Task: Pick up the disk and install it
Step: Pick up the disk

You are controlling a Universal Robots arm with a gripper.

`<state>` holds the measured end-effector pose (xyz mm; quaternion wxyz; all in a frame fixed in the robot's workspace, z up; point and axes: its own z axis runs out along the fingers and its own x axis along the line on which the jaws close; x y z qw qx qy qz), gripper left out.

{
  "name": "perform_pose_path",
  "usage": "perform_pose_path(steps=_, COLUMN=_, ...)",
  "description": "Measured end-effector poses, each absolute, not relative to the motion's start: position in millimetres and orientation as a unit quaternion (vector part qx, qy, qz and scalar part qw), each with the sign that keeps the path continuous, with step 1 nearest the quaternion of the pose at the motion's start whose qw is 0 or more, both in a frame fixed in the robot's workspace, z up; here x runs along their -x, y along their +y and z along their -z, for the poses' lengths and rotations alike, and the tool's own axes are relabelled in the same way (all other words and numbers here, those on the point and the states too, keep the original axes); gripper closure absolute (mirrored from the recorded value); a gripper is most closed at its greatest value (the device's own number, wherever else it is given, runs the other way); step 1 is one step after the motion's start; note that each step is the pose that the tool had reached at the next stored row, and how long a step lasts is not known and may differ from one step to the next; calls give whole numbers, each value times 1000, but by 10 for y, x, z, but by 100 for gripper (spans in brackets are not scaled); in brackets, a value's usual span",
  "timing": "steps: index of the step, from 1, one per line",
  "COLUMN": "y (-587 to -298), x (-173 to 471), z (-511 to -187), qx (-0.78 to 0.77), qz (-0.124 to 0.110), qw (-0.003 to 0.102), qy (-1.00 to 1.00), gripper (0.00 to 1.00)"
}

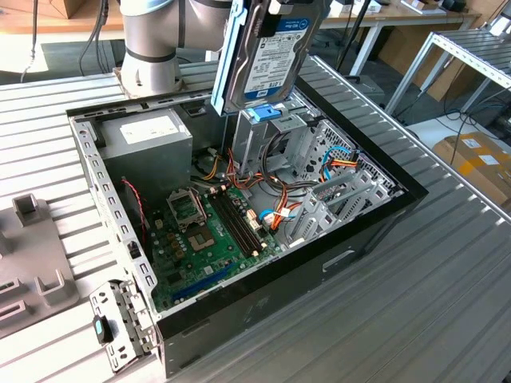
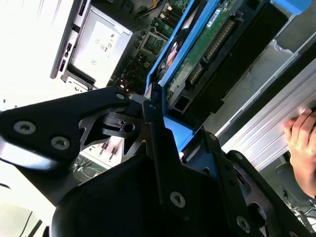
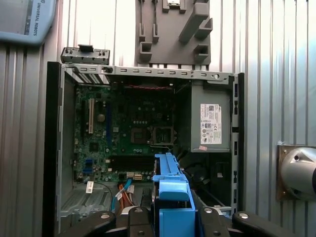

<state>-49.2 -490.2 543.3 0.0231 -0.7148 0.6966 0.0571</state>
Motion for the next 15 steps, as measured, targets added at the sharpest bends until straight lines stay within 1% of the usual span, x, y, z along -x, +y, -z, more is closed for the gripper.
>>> perform_pose_path(steps=15, y=-4948, x=469, z=-5423, qx=715, qz=-57, qw=23, qy=697, gripper=63)
